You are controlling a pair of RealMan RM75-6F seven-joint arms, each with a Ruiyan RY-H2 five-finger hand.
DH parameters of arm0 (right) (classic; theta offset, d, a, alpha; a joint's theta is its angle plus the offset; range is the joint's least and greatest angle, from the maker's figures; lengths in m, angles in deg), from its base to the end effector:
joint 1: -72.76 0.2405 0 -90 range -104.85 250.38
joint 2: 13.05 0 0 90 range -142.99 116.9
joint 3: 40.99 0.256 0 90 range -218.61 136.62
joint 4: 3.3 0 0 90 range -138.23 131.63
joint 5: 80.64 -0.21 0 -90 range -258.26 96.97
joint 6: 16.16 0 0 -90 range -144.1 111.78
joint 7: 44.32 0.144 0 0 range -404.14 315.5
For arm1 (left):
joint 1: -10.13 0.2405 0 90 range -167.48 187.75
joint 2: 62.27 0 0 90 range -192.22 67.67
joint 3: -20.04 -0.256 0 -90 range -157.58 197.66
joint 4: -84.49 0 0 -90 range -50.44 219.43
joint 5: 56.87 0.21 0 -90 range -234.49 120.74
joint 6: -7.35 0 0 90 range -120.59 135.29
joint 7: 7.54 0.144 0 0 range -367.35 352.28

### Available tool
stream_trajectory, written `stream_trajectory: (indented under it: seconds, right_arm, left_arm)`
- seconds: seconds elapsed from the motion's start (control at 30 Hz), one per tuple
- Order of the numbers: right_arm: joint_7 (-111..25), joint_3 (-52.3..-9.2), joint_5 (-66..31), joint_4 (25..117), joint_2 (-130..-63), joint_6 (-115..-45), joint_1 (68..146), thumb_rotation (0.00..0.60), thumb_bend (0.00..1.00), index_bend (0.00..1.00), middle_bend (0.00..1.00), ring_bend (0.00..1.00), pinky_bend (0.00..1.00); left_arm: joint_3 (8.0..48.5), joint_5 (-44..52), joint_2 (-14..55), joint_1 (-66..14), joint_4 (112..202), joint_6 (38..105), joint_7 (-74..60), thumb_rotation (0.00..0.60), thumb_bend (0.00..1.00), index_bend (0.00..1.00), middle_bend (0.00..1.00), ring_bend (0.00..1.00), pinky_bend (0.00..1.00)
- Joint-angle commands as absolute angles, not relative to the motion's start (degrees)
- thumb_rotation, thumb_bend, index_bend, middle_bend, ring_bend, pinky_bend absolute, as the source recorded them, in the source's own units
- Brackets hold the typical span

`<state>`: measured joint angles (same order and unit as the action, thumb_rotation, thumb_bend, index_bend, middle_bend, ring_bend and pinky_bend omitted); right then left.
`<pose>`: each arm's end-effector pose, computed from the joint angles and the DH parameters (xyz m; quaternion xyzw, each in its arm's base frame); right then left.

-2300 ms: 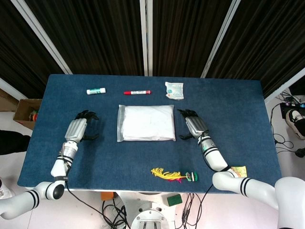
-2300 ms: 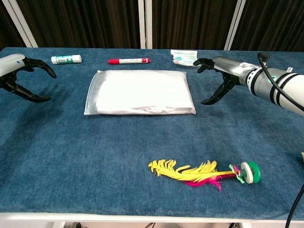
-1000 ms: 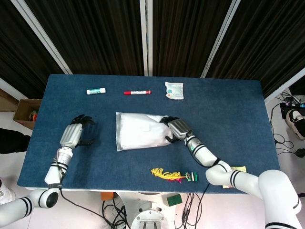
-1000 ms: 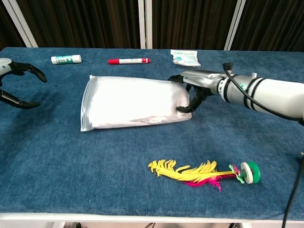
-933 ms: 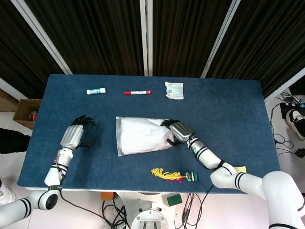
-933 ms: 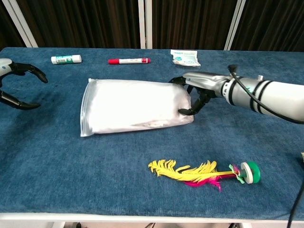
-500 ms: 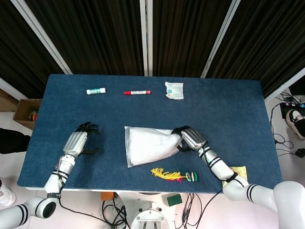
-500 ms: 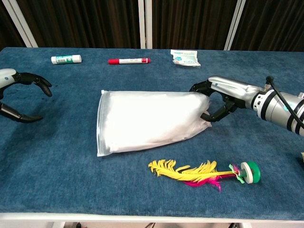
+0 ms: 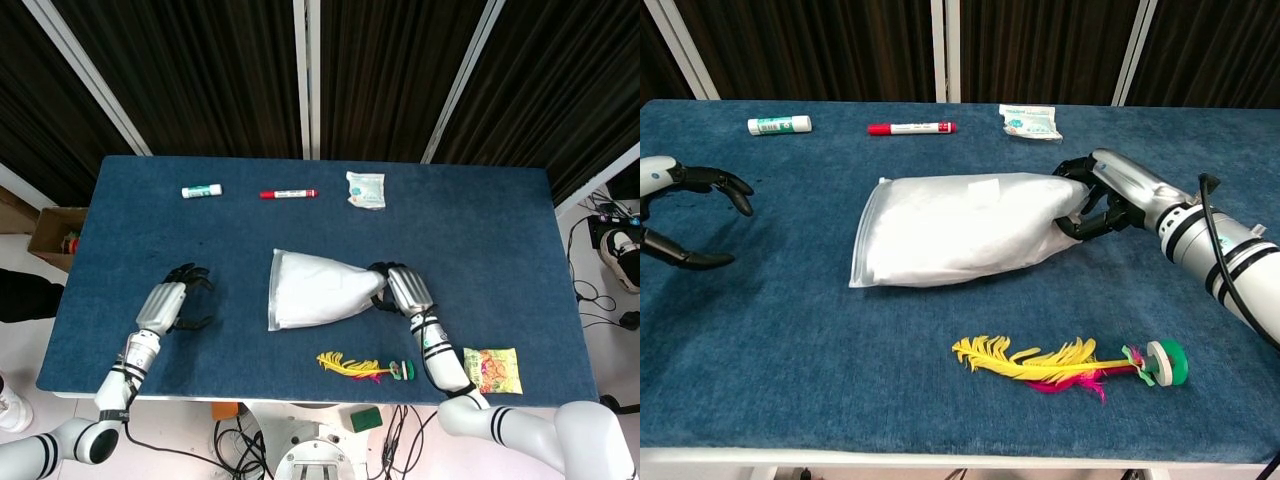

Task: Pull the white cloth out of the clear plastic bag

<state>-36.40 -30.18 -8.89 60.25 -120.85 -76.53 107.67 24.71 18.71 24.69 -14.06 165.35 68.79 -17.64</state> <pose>-0.1810 -0.3223 -0.0847 0.6051 -0.5304 0.4672 0.3664 -0.2554 0.2727 -0.0010 -0.6107 -0.5498 -0.4154 0.3901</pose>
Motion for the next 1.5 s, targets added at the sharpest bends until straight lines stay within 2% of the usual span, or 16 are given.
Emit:
stream_trajectory:
  seconds: [0.03, 0.53, 0.8, 1.07, 1.37, 1.5]
  right_arm:
    - [-34.90, -29.17, -9.36, 59.19, -122.36, -76.31, 107.70, 0.600, 0.63, 0.66, 0.54, 0.36, 0.40]
    - [-26.51, -29.94, -2.69, 51.73, -128.62, -79.05, 108.90, 0.600, 0.62, 0.65, 0.53, 0.36, 0.40]
    - [-25.14, -32.20, 1.42, 45.84, -131.00, -81.80, 108.92, 0.600, 0.62, 0.64, 0.52, 0.36, 0.40]
    - [-24.91, -34.24, 5.00, 40.75, -132.94, -84.01, 109.40, 0.600, 0.61, 0.63, 0.51, 0.34, 0.38]
    - [-25.89, -35.35, 6.26, 43.71, -130.23, -84.30, 108.84, 0.600, 0.37, 0.44, 0.37, 0.15, 0.18]
    - [-27.73, -35.21, 5.87, 45.15, -129.45, -83.63, 108.68, 0.600, 0.35, 0.43, 0.36, 0.14, 0.17]
  left_arm:
    - [25.30, 17.85, 25.42, -14.38, 164.74, 67.58, -19.56, 0.600, 0.20, 0.38, 0.18, 0.07, 0.10]
    - [29.88, 9.24, 30.56, -18.04, 157.80, 59.81, -20.48, 0.600, 0.21, 0.38, 0.16, 0.04, 0.10]
    - [30.76, 10.97, 31.34, -20.05, 158.05, 56.99, -24.16, 0.600, 0.26, 0.40, 0.15, 0.03, 0.10]
    - [31.58, 11.09, 33.39, -22.26, 155.63, 55.19, -24.66, 0.600, 0.26, 0.40, 0.15, 0.03, 0.10]
    - [31.46, 11.23, 33.89, -23.16, 154.81, 54.64, -24.23, 0.600, 0.26, 0.40, 0.15, 0.03, 0.10]
    - [31.55, 11.82, 33.98, -23.49, 155.67, 54.29, -25.76, 0.600, 0.26, 0.40, 0.15, 0.03, 0.09]
